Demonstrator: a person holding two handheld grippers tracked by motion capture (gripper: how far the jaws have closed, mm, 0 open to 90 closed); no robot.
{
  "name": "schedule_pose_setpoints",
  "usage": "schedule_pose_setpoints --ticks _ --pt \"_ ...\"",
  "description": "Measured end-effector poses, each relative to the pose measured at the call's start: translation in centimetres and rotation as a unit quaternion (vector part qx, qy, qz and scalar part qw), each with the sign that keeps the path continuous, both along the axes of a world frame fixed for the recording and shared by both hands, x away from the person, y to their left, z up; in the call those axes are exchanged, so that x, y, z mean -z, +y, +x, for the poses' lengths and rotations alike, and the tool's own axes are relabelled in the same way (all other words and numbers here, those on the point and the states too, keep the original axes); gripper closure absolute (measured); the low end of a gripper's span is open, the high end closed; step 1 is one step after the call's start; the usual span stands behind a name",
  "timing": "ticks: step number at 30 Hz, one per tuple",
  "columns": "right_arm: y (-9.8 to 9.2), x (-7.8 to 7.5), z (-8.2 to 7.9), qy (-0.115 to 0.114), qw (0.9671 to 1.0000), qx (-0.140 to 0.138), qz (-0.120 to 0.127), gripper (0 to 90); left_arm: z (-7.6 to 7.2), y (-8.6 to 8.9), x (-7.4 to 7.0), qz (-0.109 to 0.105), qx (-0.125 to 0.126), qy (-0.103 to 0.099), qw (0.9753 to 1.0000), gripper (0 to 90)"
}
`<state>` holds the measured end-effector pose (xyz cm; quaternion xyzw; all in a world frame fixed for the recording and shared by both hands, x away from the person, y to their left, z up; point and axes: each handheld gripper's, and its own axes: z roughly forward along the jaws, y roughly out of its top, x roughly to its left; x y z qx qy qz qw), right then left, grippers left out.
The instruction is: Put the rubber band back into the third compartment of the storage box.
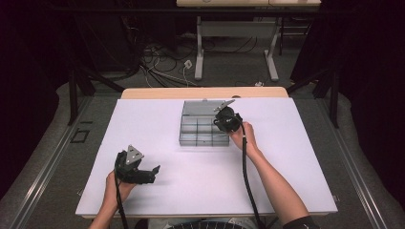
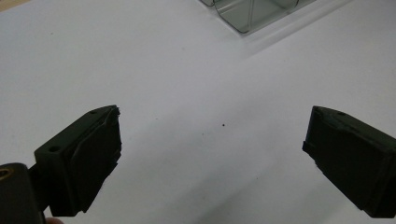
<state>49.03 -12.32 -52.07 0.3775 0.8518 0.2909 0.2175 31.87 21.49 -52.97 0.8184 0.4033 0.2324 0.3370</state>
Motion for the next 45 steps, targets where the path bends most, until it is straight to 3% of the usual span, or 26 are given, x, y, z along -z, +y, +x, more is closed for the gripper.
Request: schedule_pose_setpoints --ticks 8,17,23,28,33,38,45 --pt "0.1 -0.1 0.1 -0.001 1.0000 0.002 -0.006 66.6 0.0 0.0 0.0 -0.001 0.000 0.000 1.0000 4.0" --pt "-0.2 -0.1 0.3 -0.006 1.0000 0.002 0.004 52.7 0.0 0.0 0.0 -0.002 0.001 0.000 1.0000 4.0" --pt "-0.4 -0.2 0.5 -0.001 0.9999 -0.002 0.011 35.5 0.0 0.0 0.0 -0.002 0.000 0.001 1.0000 4.0" --pt "-1.0 -0.6 0.3 0.016 0.9984 -0.008 0.054 22.9 -0.1 0.0 0.0 -0.002 0.001 -0.001 1.0000 4.0" --pt "-2.3 -1.1 -0.2 0.050 0.9960 -0.015 0.073 16.6 0.0 0.0 0.1 -0.002 -0.002 -0.001 1.0000 4.0" --pt "-3.7 -1.7 -1.1 0.041 0.9942 -0.023 0.097 13.3 0.0 -0.1 0.1 -0.003 0.000 0.000 1.0000 4.0" --pt "-5.4 -1.9 -2.5 0.047 0.9924 -0.038 0.107 8.1 0.0 -0.2 0.1 -0.003 -0.002 0.000 1.0000 4.0"
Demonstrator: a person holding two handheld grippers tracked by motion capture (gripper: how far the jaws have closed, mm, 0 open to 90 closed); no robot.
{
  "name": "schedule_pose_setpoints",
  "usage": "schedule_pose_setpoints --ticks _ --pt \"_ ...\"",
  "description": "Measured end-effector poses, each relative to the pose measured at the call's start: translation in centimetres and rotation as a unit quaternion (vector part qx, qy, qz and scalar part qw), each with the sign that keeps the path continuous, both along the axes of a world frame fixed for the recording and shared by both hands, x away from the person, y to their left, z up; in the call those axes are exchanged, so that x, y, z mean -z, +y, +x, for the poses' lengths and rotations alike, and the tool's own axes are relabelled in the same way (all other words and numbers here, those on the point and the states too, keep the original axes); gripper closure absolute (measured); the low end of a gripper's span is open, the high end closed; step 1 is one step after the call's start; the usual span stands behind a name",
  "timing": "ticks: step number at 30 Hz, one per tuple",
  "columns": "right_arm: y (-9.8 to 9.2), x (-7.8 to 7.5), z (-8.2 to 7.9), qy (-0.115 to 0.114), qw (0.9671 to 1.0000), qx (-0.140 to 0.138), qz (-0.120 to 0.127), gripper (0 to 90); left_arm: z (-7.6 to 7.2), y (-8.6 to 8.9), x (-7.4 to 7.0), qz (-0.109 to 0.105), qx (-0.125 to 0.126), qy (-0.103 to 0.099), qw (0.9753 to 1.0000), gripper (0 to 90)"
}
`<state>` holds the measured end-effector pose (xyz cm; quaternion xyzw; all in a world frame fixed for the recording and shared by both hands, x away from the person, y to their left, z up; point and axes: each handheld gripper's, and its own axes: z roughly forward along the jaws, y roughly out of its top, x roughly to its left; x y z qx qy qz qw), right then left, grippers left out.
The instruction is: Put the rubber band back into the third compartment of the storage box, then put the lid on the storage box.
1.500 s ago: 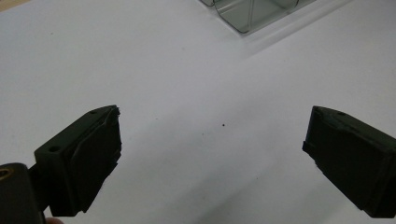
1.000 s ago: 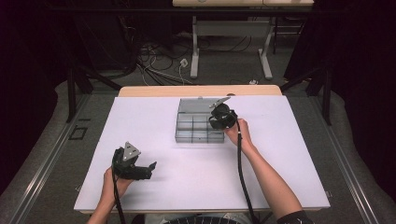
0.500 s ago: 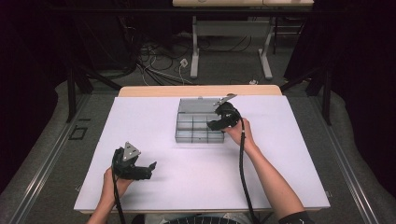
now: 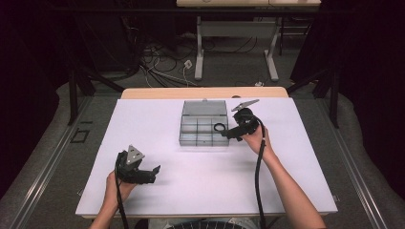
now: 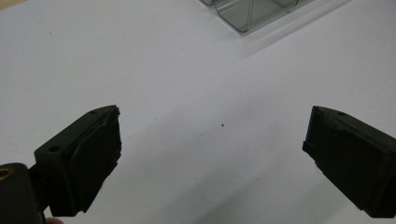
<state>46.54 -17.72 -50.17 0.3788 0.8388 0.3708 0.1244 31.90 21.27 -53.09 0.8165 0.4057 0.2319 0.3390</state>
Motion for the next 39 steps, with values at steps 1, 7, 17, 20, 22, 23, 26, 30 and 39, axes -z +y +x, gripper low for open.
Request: schedule_pose_setpoints --ticks 1,7,17,20,22,23,26,30,39 --pt "-0.2 0.0 -0.2 0.002 1.0000 -0.001 0.001 7.2 0.0 0.0 0.0 -0.001 -0.001 -0.002 1.0000 4.0" --pt "-0.9 0.4 -0.7 0.012 0.9999 -0.003 0.003 4.2 0.0 0.0 0.1 0.000 0.000 -0.001 1.0000 4.1" --pt "-1.8 0.1 -1.2 0.015 0.9998 -0.009 0.002 2.4 -0.1 0.1 0.0 -0.002 0.004 -0.003 1.0000 4.1" --pt "-1.8 0.2 -1.3 0.013 0.9998 -0.016 0.001 2.2 -0.2 0.2 0.0 -0.001 0.003 -0.004 1.0000 4.1" --pt "-1.7 0.1 -1.4 0.012 0.9998 -0.015 -0.001 2.1 -0.2 0.2 0.0 -0.001 0.003 -0.005 1.0000 4.1" --pt "-1.7 0.1 -1.4 0.010 0.9998 -0.017 0.000 2.1 -0.2 0.2 0.0 -0.001 0.003 -0.005 1.0000 4.1" --pt "-1.7 -0.1 -1.5 0.005 0.9998 -0.018 -0.001 2.1 -0.2 0.1 -0.1 0.000 0.003 -0.004 1.0000 4.1" --pt "-1.8 -0.3 -1.5 0.001 0.9999 -0.017 -0.001 2.1 -0.2 0.1 -0.1 0.001 0.003 -0.004 1.0000 4.1" --pt "-1.9 -0.4 -1.3 -0.001 0.9998 -0.021 -0.004 2.1 0.0 -0.5 -0.5 -0.003 0.012 -0.005 0.9999 4.0"
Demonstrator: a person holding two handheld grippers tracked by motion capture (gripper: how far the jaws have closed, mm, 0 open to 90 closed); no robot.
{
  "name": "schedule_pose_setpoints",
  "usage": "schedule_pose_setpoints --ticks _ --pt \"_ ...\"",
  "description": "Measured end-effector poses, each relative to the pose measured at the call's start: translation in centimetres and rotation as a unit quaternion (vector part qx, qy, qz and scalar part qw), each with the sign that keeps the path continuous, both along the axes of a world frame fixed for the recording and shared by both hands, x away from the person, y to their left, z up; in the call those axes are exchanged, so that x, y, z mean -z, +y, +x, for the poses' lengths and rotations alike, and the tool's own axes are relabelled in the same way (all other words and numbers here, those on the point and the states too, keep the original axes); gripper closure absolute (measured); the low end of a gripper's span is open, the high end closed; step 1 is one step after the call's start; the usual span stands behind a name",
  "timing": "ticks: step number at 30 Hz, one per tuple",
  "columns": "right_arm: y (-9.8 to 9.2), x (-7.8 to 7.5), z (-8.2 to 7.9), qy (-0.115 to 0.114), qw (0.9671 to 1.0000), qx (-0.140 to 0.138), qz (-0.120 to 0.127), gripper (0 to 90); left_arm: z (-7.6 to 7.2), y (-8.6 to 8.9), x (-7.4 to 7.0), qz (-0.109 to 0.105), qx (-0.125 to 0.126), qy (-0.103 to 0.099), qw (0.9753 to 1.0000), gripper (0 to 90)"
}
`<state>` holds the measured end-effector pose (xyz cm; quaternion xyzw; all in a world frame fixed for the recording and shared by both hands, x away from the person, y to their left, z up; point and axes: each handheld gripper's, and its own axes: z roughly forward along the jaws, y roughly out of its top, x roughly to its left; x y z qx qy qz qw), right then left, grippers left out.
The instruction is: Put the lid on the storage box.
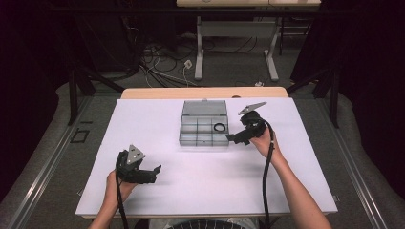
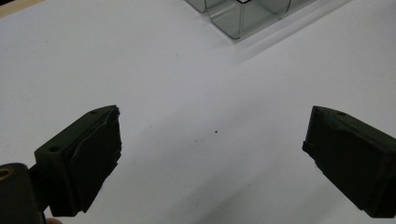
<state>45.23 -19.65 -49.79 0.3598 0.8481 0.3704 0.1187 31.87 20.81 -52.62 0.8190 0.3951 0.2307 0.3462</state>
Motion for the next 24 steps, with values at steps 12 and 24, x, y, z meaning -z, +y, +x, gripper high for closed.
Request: schedule_pose_setpoints --ticks 12,24 --pt "-0.5 -0.4 0.3 -0.013 0.9999 0.008 0.005 2.2 2.6 -3.4 -2.8 0.005 0.036 -0.004 0.9993 2.6" --pt "-1.2 -0.2 1.0 -0.011 0.9997 0.021 -0.003 2.2 6.7 -7.0 -4.2 0.003 0.053 0.002 0.9986 2.3"
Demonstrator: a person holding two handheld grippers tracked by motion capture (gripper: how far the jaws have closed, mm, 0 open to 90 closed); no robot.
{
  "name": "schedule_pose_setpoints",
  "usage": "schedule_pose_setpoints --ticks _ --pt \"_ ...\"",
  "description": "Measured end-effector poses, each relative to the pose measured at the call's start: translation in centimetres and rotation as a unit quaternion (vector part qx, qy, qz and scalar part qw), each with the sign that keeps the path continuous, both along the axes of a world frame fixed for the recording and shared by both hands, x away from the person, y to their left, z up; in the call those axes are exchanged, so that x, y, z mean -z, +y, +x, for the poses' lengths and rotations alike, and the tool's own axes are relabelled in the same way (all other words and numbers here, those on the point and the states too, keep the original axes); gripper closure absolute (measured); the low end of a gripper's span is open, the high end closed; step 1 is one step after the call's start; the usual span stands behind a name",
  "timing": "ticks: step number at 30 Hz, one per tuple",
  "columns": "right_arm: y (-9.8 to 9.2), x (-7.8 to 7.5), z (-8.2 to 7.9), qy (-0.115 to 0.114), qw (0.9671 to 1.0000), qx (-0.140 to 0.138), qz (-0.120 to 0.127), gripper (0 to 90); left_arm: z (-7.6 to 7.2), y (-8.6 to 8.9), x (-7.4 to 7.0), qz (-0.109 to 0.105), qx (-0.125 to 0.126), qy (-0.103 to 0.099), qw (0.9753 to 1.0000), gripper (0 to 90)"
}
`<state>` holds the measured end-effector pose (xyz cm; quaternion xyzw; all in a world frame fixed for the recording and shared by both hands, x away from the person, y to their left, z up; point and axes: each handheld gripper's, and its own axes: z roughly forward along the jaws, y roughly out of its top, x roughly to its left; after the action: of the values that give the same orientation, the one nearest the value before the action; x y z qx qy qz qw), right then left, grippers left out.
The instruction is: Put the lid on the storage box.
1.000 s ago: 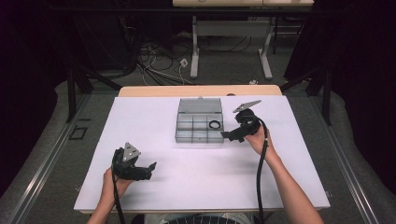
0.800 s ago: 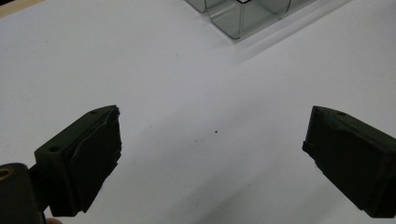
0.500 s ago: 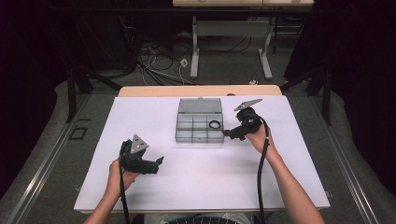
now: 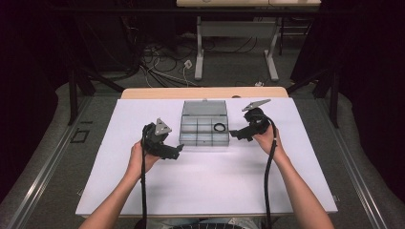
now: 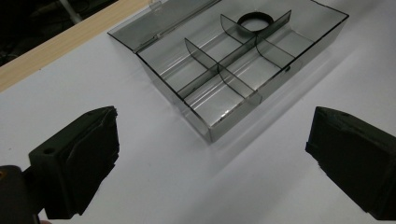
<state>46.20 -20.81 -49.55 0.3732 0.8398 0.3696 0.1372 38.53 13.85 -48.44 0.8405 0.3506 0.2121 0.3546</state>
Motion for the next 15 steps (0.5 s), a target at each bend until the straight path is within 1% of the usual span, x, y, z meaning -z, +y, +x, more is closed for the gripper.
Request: schedule_pose_setpoints --ticks 2,3,4,6,8,10,11,13,14,15 --pt "-0.1 0.1 0.2 -0.001 1.0000 0.001 0.001 2.2 0.5 -0.3 0.0 -0.002 -0.002 0.000 1.0000 2.1" --pt "-0.1 0.1 0.2 0.002 1.0000 0.003 0.000 2.2 0.7 -0.5 0.0 -0.001 -0.002 0.000 1.0000 2.0" --pt "-0.1 0.1 0.3 0.000 1.0000 0.001 0.000 2.2 0.9 -0.6 0.0 0.000 -0.003 -0.002 1.0000 1.9" --pt "0.0 0.2 0.5 0.001 1.0000 0.003 0.000 2.2 1.4 -0.9 0.0 -0.001 -0.004 0.004 1.0000 1.9" --pt "0.1 0.4 0.6 0.003 1.0000 0.005 0.000 2.2 1.9 -1.1 -0.1 -0.001 -0.002 0.005 1.0000 1.9" --pt "0.1 0.4 0.8 0.004 1.0000 0.002 -0.005 2.2 2.4 -1.4 -0.2 -0.006 -0.003 0.008 0.9999 1.9" --pt "0.2 0.5 0.7 0.005 0.9999 0.010 0.001 2.2 2.6 -1.6 -0.1 -0.010 -0.005 0.010 0.9999 2.0" --pt "0.2 0.4 0.9 0.007 1.0000 0.005 -0.004 2.2 3.1 -2.1 -0.1 -0.002 -0.002 0.009 1.0000 2.1" --pt "0.1 0.5 1.0 0.003 1.0000 0.004 -0.005 2.2 3.4 -2.3 -0.1 -0.001 -0.002 0.013 0.9999 2.2" --pt "0.1 0.5 1.0 0.004 1.0000 0.006 -0.004 2.2 3.7 -2.6 0.0 -0.002 -0.002 0.015 0.9999 2.2"
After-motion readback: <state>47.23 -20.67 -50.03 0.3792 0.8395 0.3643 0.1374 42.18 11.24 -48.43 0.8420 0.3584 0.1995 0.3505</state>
